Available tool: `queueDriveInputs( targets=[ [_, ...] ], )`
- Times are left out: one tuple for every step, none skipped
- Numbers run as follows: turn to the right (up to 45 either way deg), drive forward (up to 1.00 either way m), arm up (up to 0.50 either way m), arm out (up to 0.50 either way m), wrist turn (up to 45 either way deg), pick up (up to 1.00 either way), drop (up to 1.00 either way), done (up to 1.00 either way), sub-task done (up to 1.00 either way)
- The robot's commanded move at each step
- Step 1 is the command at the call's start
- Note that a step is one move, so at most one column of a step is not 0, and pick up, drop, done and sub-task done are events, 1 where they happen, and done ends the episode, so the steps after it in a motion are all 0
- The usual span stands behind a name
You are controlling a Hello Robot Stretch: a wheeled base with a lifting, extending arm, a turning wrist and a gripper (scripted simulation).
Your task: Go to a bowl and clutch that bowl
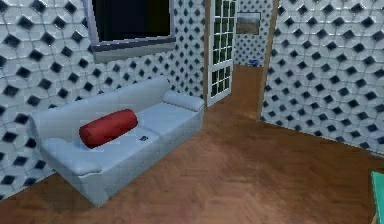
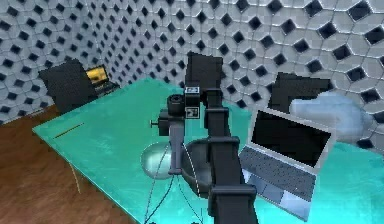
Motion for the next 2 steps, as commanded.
queueDriveInputs(
  targets=[
    [0.0,0.0,0.0,0.0,45.0,0.0,0.0,0.0,0.0],
    [0.0,0.0,0.0,0.0,45.0,0.0,0.0,0.0,0.0]
  ],
)
